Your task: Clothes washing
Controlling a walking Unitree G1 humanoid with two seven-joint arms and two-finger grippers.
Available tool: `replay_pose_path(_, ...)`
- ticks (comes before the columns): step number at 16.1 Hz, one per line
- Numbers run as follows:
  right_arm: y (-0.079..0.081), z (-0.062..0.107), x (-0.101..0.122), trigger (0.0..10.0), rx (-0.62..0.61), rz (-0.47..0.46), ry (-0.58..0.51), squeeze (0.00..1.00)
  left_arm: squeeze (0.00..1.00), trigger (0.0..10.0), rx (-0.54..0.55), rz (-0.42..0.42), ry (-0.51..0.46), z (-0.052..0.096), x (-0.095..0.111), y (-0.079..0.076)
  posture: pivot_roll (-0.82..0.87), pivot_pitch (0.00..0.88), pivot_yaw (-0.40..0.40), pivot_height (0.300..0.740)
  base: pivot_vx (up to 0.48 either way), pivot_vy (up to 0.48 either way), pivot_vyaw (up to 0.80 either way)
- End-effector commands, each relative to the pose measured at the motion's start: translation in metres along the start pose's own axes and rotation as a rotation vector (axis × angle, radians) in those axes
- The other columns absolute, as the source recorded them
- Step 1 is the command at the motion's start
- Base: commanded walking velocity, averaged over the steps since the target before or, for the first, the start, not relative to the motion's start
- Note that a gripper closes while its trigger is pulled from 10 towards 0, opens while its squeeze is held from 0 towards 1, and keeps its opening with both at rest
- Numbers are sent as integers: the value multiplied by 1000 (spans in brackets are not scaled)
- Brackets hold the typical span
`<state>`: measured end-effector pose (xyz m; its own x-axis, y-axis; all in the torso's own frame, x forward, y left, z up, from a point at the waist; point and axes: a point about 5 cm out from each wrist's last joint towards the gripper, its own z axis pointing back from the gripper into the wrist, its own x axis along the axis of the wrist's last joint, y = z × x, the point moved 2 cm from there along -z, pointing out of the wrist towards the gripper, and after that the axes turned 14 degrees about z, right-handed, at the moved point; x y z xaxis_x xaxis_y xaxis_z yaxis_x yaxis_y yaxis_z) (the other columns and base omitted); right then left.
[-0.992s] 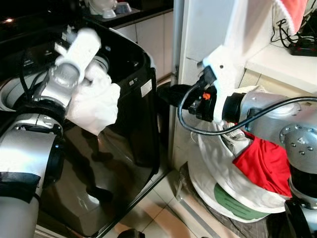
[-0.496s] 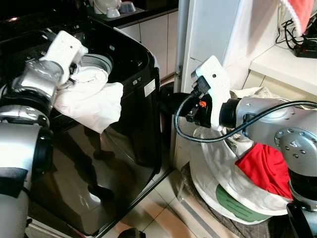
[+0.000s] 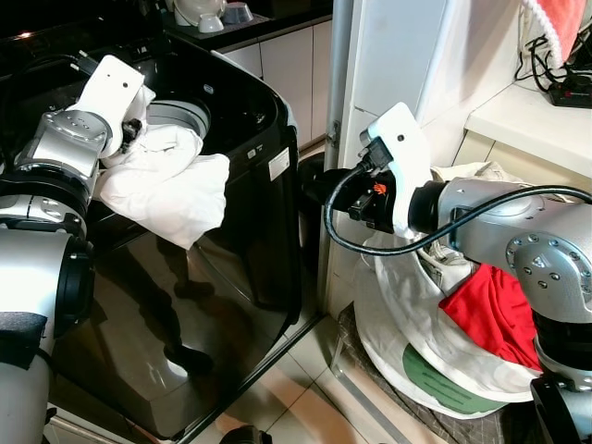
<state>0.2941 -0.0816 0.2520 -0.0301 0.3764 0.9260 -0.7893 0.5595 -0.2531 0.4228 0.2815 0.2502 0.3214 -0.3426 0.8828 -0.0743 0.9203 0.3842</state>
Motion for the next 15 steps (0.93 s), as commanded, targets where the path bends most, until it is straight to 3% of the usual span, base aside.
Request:
replay_pose_path(1,-8,1,9,10000,-43,10,-36,0,1000,10000,40,13,-70,4,20,10,-72,0,76,740,0,0,0)
replay_pose_path(5,-21,1,11,10000,-123,-9,-44,0,1000,10000,132,9,-204,9,44,20,-72,0,76,740,0,0,0)
replay_pose_path(6,-24,1,10,10000,-141,-10,-40,0,0,10000,143,16,-238,11,50,22,-72,0,78,740,0,0,0)
replay_pose_path(8,-27,1,10,10000,-162,-15,-40,0,0,10000,109,99,-271,12,56,20,-72,0,79,740,0,0,0)
replay_pose_path(9,-28,1,10,10000,-166,-16,-39,0,0,10000,79,77,-289,13,58,17,-74,0,82,740,0,0,0)
replay_pose_path(12,-27,5,4,10000,-161,35,-15,0,0,10000,-154,121,-347,15,69,-6,-78,0,88,740,0,0,0)
replay_pose_path(13,-29,13,-11,10000,-167,124,43,0,0,10000,-469,104,-371,24,71,-30,-80,0,89,740,0,0,0)
replay_pose_path(15,-32,18,-17,10000,-185,123,67,0,0,10000,-680,24,-375,40,60,-43,-78,0,89,740,0,0,0)
